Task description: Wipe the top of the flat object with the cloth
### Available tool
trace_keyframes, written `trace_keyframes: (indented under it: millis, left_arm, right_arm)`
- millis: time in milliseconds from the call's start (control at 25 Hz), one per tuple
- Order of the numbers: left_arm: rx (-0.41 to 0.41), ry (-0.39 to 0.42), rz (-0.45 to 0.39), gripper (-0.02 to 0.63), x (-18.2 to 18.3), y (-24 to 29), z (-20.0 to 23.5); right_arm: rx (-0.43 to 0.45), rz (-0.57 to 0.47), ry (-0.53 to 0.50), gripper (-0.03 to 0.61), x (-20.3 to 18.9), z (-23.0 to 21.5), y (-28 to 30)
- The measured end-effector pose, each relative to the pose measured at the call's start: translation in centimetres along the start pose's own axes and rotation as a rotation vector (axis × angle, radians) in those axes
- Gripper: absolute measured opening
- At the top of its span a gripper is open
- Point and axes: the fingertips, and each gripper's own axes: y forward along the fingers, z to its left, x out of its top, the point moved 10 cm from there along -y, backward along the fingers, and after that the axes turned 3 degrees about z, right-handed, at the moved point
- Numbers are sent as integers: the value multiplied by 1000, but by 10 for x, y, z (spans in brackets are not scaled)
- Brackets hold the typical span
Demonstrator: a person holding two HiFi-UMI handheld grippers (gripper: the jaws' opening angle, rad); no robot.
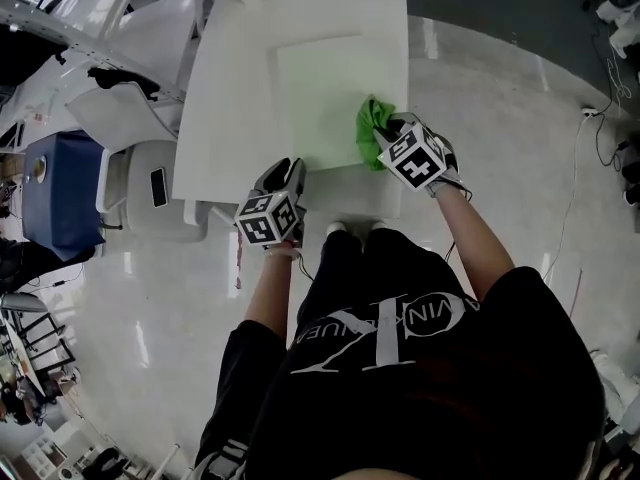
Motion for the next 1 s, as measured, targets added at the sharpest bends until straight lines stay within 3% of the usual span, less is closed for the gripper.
trace_keyframes:
  millis: [360,1000]
  left_arm:
    - [8,7,3,124,-1,0,-1]
    - [20,5,0,124,-3,0,-3]
  right_arm:
    - [-35,-31,127,41,-32,-14,-16]
    - [-117,-13,222,41,-71,-23,-23]
